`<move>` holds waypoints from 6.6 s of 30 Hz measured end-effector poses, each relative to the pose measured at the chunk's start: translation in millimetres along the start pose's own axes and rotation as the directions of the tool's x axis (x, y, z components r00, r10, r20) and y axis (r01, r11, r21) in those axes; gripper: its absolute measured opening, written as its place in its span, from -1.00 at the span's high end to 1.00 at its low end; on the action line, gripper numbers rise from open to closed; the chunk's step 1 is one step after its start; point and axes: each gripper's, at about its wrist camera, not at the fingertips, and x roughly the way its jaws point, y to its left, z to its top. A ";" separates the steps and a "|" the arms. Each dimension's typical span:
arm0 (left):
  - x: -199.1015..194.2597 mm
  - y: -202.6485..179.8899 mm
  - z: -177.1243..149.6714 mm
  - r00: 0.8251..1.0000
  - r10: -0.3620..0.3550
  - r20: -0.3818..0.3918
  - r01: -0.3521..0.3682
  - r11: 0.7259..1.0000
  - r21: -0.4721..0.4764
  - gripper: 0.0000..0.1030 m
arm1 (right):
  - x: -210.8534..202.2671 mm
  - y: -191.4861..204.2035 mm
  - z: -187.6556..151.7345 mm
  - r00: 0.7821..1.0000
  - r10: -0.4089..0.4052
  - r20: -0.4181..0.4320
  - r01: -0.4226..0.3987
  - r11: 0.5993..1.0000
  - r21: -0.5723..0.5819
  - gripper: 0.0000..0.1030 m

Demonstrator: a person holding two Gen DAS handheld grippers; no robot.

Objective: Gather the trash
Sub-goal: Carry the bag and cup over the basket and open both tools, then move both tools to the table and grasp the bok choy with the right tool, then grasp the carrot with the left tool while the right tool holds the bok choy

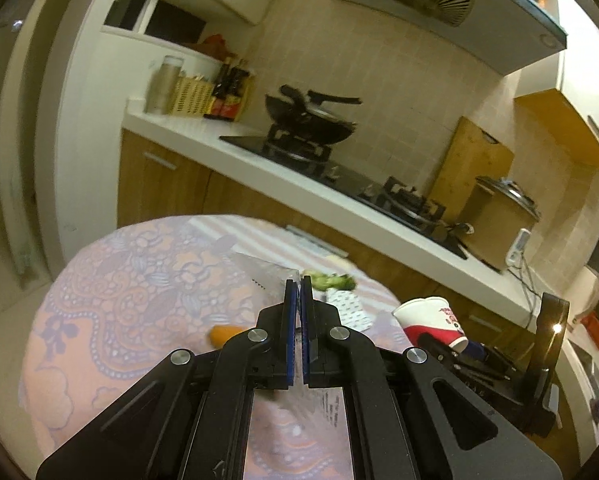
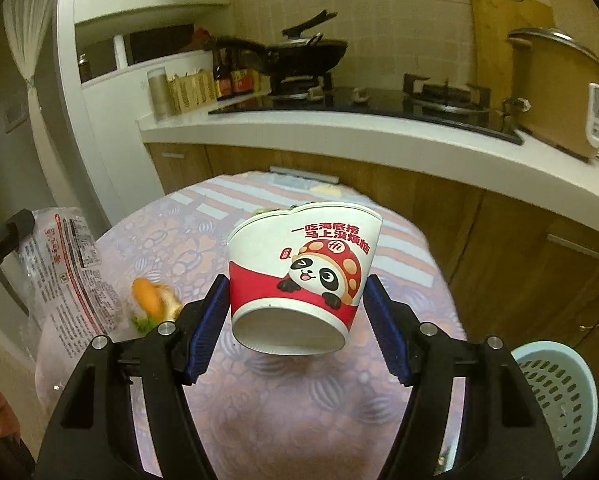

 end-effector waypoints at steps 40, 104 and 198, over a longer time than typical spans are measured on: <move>119.5 -266.8 -149.9 0.911 -0.214 -0.352 0.326 0.897 0.298 0.99 | -125.9 -255.4 -134.6 0.933 -0.342 -0.107 0.357 0.855 0.377 -0.27; 6.1 -17.8 -41.8 0.994 0.085 -0.062 -0.084 0.996 0.027 -0.27 | -37.7 -69.0 -39.6 1.000 -0.006 -0.004 0.007 0.995 0.098 -0.11; 107.7 -38.5 -71.8 0.917 0.064 -0.394 0.067 0.948 0.312 0.50 | -16.5 -59.2 -41.9 0.983 0.163 -0.083 -0.158 0.985 0.070 0.66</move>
